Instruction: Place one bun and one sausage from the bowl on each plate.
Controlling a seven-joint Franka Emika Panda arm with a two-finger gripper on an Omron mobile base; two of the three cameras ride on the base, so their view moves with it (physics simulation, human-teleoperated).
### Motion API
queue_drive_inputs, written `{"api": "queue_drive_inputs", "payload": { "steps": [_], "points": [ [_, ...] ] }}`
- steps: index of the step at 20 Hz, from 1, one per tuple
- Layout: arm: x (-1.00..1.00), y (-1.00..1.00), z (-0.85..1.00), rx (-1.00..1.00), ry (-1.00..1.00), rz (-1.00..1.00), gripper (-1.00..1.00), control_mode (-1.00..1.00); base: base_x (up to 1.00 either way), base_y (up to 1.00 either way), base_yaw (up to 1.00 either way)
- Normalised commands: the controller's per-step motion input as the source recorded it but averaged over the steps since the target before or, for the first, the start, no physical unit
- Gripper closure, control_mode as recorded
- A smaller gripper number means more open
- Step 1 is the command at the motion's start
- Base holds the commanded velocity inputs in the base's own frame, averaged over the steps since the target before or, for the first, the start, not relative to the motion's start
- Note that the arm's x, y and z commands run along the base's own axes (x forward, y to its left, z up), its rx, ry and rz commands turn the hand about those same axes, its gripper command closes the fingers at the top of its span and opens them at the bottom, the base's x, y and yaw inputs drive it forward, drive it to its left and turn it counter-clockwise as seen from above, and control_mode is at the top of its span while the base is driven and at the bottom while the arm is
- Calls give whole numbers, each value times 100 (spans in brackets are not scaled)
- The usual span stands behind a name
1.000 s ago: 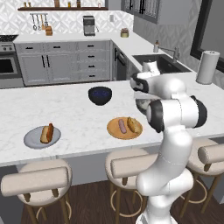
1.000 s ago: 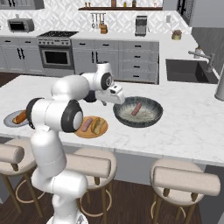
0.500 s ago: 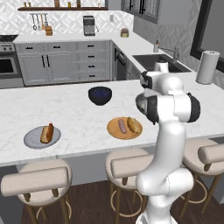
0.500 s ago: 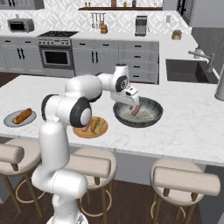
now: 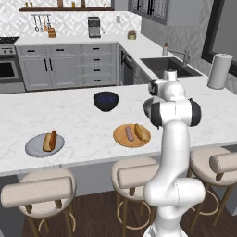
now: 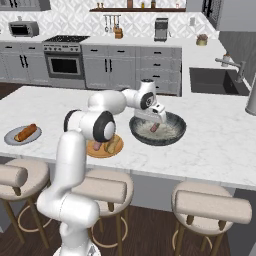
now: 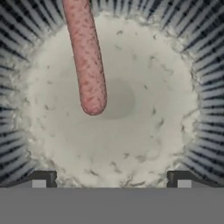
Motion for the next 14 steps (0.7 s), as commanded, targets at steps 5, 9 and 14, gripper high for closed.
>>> {"api": "queue_drive_inputs", "payload": {
  "steps": [5, 9, 14],
  "points": [
    [7, 0, -20, 0, -8, 15, -100, -100, 0, 0, 0],
    [4, -4, -39, 0, -2, 12, -100, -100, 0, 0, 0],
    [15, 0, -30, 0, 0, 10, -100, -100, 0, 0, 0]
  ]
}}
